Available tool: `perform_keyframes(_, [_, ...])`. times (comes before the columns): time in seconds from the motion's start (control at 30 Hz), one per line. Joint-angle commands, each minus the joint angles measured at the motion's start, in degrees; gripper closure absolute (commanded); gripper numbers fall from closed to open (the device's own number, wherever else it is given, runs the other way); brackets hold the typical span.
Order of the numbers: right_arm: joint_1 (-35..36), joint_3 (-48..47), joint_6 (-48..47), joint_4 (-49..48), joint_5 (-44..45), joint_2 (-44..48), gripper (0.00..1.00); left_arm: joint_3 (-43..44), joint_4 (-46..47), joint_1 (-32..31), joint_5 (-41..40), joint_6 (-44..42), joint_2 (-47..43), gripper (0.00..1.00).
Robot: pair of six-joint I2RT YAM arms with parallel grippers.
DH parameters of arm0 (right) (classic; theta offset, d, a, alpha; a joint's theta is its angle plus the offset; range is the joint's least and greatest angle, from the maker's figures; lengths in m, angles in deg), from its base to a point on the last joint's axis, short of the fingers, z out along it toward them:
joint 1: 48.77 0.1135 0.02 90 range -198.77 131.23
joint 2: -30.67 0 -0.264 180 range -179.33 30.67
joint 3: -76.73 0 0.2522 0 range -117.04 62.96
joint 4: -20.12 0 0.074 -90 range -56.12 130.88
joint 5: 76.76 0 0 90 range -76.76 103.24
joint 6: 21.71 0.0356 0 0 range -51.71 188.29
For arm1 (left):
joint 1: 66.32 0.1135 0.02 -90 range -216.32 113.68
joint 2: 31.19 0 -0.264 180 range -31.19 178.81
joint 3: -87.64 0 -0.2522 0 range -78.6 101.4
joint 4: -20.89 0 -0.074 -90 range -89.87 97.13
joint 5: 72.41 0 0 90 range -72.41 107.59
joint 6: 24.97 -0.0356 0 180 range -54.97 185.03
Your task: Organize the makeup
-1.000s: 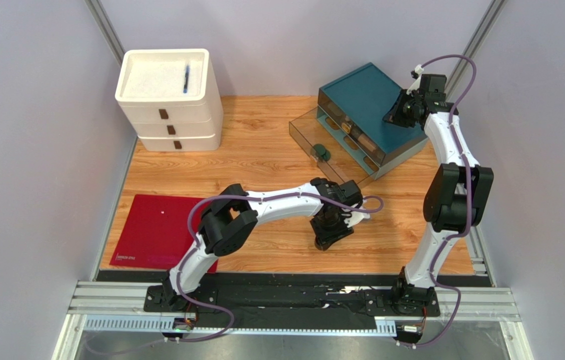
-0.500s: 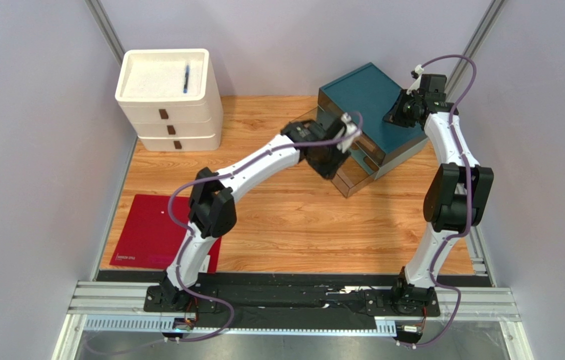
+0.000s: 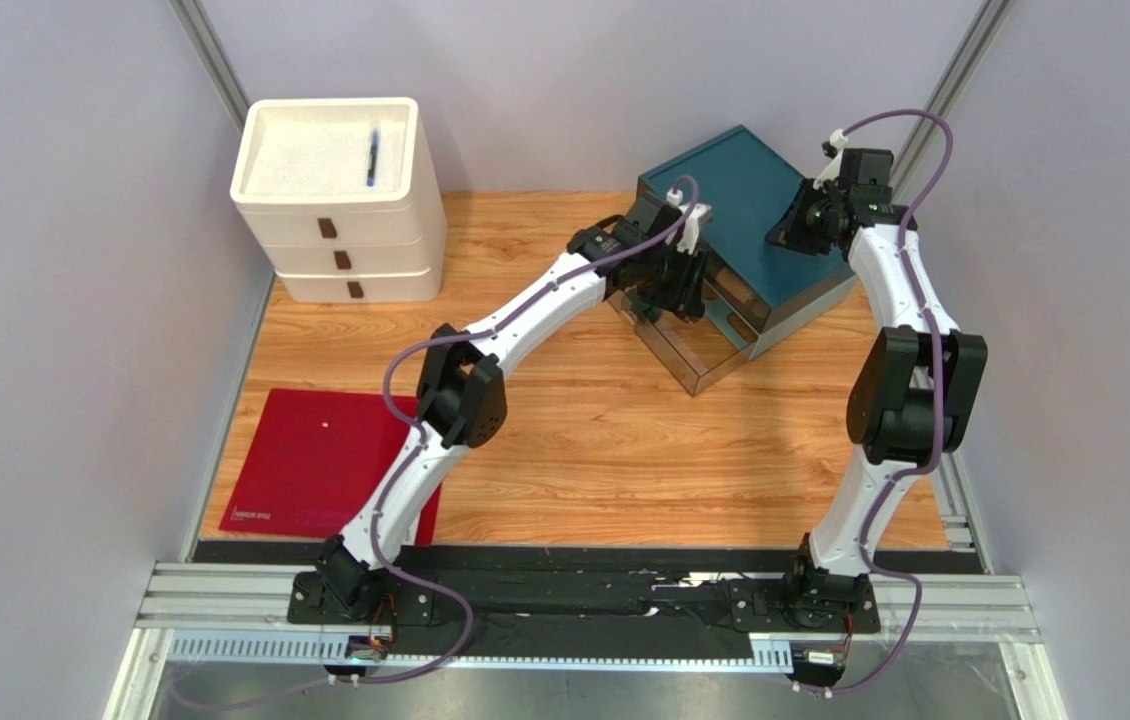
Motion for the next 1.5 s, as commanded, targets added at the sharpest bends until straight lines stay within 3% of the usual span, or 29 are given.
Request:
perform_keyframes(0.0, [0.53, 5.49, -2.27, 17.08, 4.05, -5.94, 1.00, 0.84, 5.24, 0.44, 3.54, 3.74, -0.20, 0.97])
perform_keyframes(0.03, [0.44, 5.49, -2.27, 17.17, 4.05, -6.02, 1.00, 0.93, 5.41, 0.44, 3.72, 3.74, 0.06, 0.95])
perform_keyframes(0.17, [0.53, 5.49, -2.27, 17.00, 4.05, -6.02, 1.00, 0.75, 4.98, 0.53, 4.51, 3.74, 0.51, 0.63])
perform_keyframes(0.3, [0.53, 5.66, -2.18, 17.08, 3.96, -6.02, 1.00, 0.66, 4.80, 0.62, 7.05, 3.91, 0.94, 0.54])
perform_keyframes(0.33, [0.53, 5.75, -2.27, 17.08, 3.88, -6.02, 1.00, 0.58, 4.71, 0.70, 7.15, 4.00, 1.03, 0.43])
perform_keyframes(0.63, [0.53, 6.19, -2.10, 16.73, 3.53, -5.94, 1.00, 0.66, 4.36, 1.32, 10.05, 5.59, -0.19, 0.33])
perform_keyframes(0.8, [0.44, 6.28, -2.10, 16.73, 3.61, -5.67, 1.00, -4.05, 3.83, 2.80, 10.40, 5.15, -5.97, 0.45])
perform_keyframes(0.87, [0.44, 6.45, -2.18, 16.64, 3.61, -5.58, 1.00, -8.80, 6.55, 3.86, 11.19, 5.32, -9.32, 0.64])
perform_keyframes(0.9, [0.53, 6.63, -2.18, 16.64, 3.61, -5.41, 1.00, -14.05, 7.43, 5.26, 11.71, 5.32, -12.56, 0.83])
perform_keyframes(0.97, [0.53, 6.81, -2.18, 16.38, 3.70, -5.32, 1.00, -20.39, 8.84, 6.50, 13.11, 4.71, -15.21, 1.00])
perform_keyframes(1.27, [0.53, 6.63, -2.01, 16.38, 3.35, -6.03, 1.00, -41.41, 11.39, 9.32, 14.27, 1.54, -23.66, 1.00])
perform_keyframes(1.47, [0.53, 6.28, -2.10, 16.64, 3.35, -6.11, 1.00, -44.78, 15.52, 9.32, 15.85, 7.33, -19.46, 1.00])
